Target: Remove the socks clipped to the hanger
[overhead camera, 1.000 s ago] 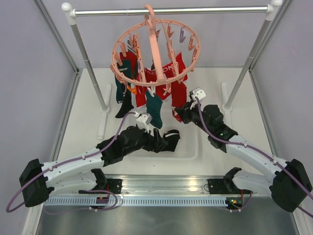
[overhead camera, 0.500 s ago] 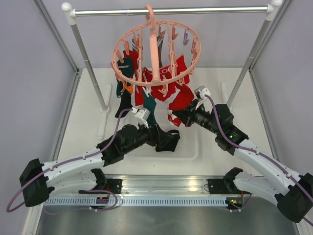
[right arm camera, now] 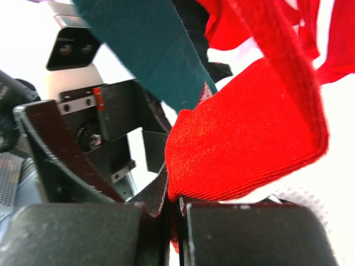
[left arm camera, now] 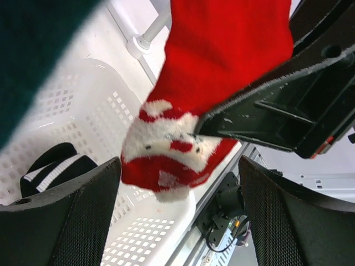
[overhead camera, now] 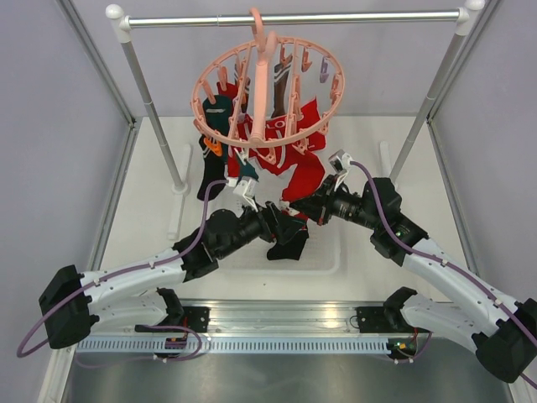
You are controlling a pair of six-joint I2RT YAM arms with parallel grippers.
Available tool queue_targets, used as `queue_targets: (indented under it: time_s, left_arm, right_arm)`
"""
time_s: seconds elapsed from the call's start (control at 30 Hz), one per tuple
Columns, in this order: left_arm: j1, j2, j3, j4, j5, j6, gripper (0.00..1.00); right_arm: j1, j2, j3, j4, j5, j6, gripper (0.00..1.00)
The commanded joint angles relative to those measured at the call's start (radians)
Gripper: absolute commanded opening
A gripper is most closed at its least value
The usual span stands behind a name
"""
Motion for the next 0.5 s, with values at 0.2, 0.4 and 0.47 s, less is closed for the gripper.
queue_targets:
  time_s: [0.2,0.4,0.47]
  left_arm:
    - [-0.003,0.018,0.050,0.084,-0.021,0.009,0.60]
    - [-0.005,0.046,0.099,0.010,-0.025,0.030,0.02]
    - [-0.005,0.058,0.112,-0.008,-0.029,0.034,0.02]
  right_arm:
    - [-0.004,0.011,0.043,0.040,-0.088,0.056,0.03]
    - [-0.004,-0.007,0.043,0.007,-0.013,0.007,0.45]
    - [-0.006,-0.028,0.045,-0.014,0.033,-0.019,0.58]
